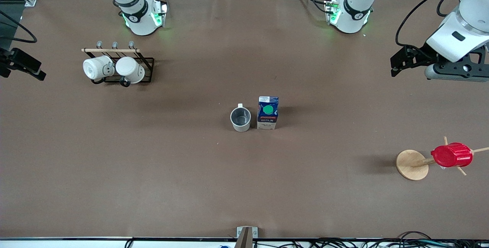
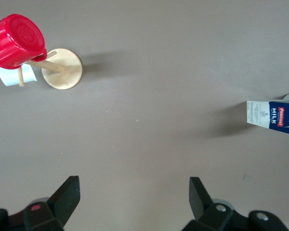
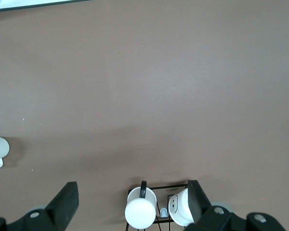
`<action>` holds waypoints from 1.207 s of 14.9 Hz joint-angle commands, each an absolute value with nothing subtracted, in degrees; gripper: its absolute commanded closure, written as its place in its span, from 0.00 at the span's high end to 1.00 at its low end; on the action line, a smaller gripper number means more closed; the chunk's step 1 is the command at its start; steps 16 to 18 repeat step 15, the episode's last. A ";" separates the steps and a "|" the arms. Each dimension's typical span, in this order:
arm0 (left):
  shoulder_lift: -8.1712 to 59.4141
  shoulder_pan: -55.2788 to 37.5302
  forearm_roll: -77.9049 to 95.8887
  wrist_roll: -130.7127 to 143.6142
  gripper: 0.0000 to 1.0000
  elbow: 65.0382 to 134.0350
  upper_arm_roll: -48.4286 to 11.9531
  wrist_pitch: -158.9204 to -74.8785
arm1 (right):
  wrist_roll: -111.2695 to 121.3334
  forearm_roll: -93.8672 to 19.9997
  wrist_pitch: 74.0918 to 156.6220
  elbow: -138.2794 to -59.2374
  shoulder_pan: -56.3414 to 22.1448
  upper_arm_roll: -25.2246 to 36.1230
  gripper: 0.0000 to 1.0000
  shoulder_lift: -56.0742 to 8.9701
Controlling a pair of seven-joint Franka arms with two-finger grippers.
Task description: Place cup and milk on table
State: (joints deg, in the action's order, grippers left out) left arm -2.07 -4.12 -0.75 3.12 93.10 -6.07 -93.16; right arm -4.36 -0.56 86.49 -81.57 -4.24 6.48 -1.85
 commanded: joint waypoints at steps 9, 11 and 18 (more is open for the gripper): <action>-4.56 -4.66 0.79 5.53 1.00 95.52 -5.54 -94.30 | -4.04 -0.62 86.48 -81.83 -3.87 6.50 1.00 -1.41; -7.72 -4.75 0.70 5.97 1.00 99.73 -5.45 -97.37 | -4.04 -0.62 86.75 -81.83 -3.78 6.59 1.00 -1.41; -8.88 -4.92 0.62 6.33 1.00 101.69 -5.36 -98.79 | -4.04 -0.62 86.84 -81.83 -3.95 6.59 1.00 -1.49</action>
